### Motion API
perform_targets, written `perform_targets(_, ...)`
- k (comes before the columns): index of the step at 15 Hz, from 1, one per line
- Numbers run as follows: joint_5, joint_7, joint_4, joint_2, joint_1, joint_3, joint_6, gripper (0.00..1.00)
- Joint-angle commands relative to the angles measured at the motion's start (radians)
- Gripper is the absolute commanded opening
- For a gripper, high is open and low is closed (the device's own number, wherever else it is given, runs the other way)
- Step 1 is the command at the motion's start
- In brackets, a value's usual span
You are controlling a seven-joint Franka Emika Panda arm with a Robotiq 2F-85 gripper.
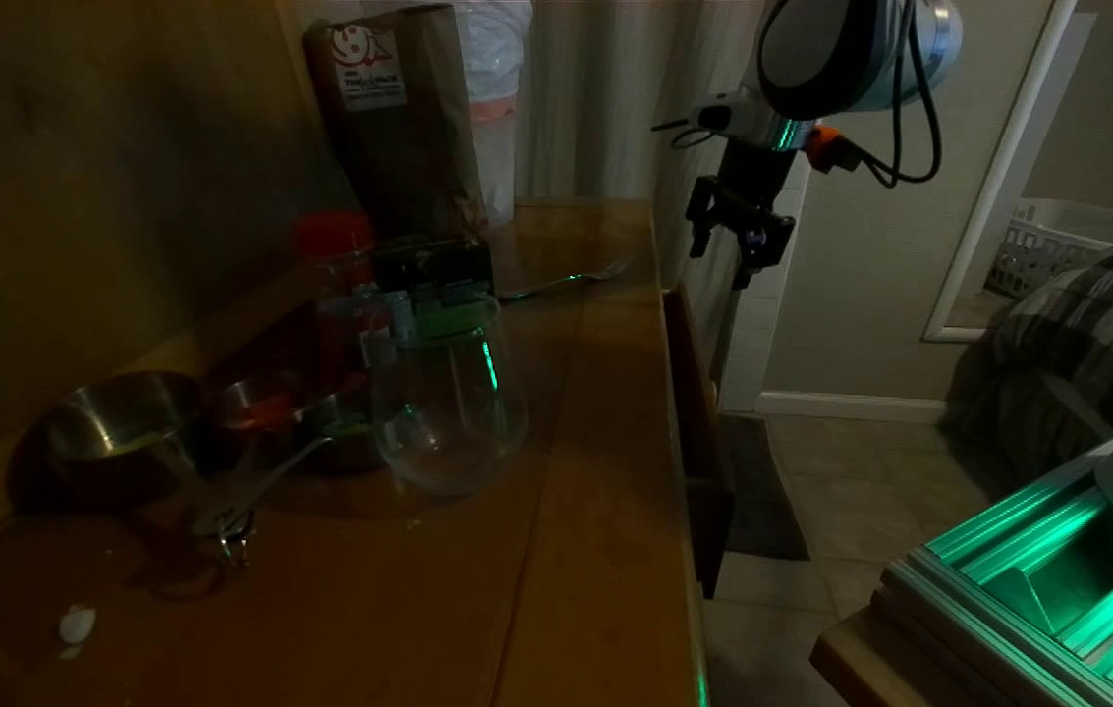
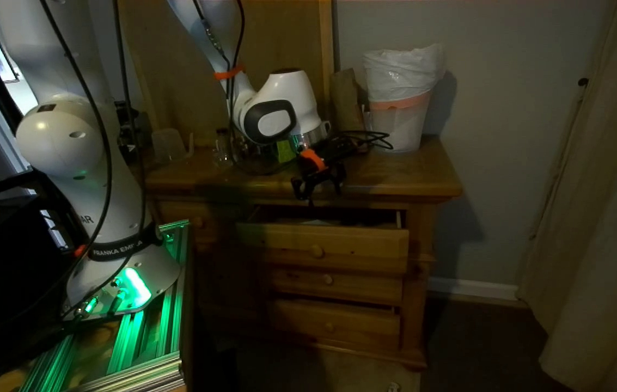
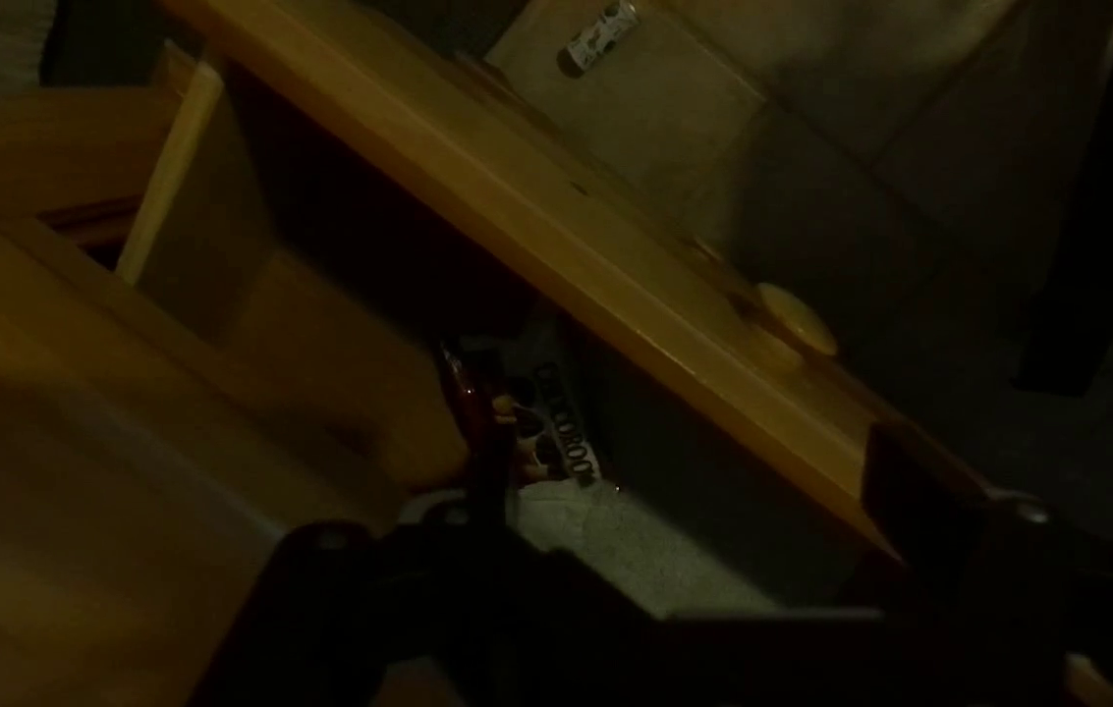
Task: Open the first top drawer, then put the plastic in the drawer and close the drawer
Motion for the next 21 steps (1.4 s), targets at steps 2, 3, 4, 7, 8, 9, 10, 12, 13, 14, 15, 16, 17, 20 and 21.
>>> perform_targets(2, -0.121, 0.116, -0.013, -0.044, -0.066, -0.012, -0.016, 1.00)
perform_targets(3, -0.144, 0.143, -0.013, -0.055, -0.073, -0.024, -0.027, 1.00)
perform_targets(4, -0.188, 0.181, -0.014, -0.064, -0.072, -0.052, -0.031, 1.00)
perform_targets(7, -0.271, 0.332, 0.015, -0.055, -0.026, -0.174, -0.101, 1.00)
perform_targets(8, -0.332, 0.408, 0.028, -0.040, -0.013, -0.217, -0.120, 1.00)
perform_targets(9, -0.352, 0.456, 0.040, -0.028, -0.068, -0.175, -0.153, 1.00)
perform_targets(10, -0.321, 0.472, 0.046, -0.014, -0.083, -0.155, -0.179, 1.00)
perform_targets(12, -0.151, 0.395, 0.040, 0.007, -0.132, -0.070, -0.204, 1.00)
perform_targets(13, -0.092, 0.375, 0.046, 0.026, -0.150, -0.039, -0.204, 0.97)
perform_targets(14, -0.029, 0.357, 0.060, 0.056, -0.167, -0.003, -0.204, 0.96)
perform_targets(15, 0.019, 0.340, 0.072, 0.082, -0.185, 0.029, -0.200, 0.99)
perform_targets(16, 0.047, 0.339, 0.090, 0.118, -0.202, 0.055, -0.190, 0.96)
perform_targets(17, 0.061, 0.338, 0.102, 0.143, -0.219, 0.074, -0.182, 0.98)
perform_targets(20, 0.109, 0.301, 0.145, 0.219, -0.309, 0.162, -0.136, 0.89)
perform_targets(21, 0.121, 0.287, 0.160, 0.247, -0.344, 0.192, -0.122, 0.85)
